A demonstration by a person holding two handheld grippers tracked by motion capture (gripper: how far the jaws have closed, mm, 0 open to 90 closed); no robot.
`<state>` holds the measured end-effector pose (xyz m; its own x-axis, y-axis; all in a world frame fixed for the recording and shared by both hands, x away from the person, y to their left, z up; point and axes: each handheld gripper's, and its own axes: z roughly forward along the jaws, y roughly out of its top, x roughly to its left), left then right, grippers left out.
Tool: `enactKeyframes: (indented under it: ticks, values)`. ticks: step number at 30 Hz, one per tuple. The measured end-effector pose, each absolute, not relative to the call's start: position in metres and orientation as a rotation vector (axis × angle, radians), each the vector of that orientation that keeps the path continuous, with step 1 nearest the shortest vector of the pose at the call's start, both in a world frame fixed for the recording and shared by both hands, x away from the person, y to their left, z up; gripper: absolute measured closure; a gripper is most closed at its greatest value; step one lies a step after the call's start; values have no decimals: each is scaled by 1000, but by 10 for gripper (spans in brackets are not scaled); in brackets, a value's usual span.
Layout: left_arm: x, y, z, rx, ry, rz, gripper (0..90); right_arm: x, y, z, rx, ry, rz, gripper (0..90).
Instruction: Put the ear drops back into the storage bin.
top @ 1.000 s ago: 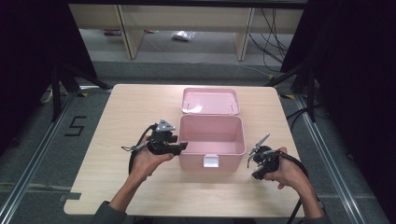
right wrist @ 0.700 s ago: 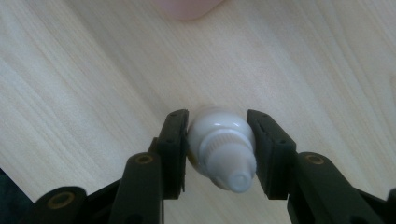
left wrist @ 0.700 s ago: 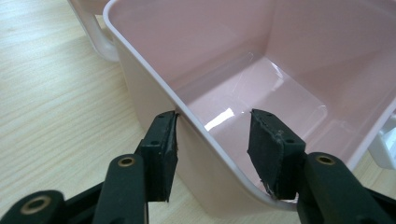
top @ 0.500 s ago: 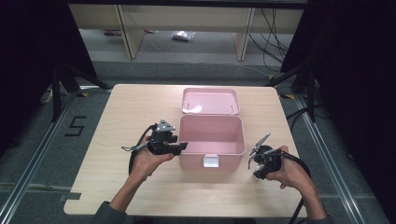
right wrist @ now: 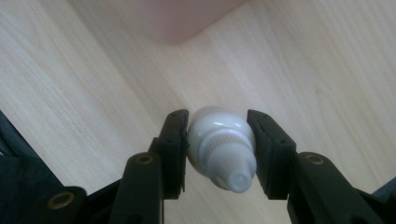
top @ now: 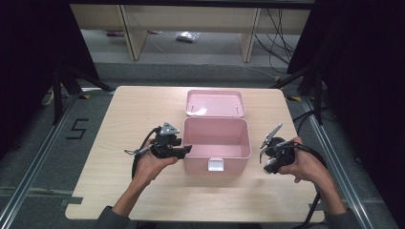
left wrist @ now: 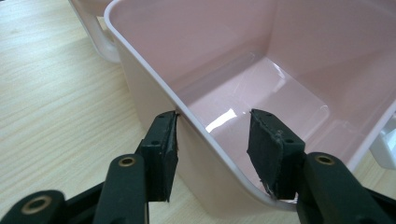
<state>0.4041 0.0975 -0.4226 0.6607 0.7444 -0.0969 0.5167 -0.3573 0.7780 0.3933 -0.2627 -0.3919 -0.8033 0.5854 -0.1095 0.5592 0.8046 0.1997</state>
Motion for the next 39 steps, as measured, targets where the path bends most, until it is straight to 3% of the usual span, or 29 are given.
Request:
enactKeyframes:
  ticks: [23, 39]
  values:
    - [403, 95, -425, 2061, 974, 353, 523, 412, -245, -321, 838, 2832, 382, 603]
    - [403, 93, -425, 2049, 985, 362, 518, 418, -219, -293, 775, 2848, 410, 604]
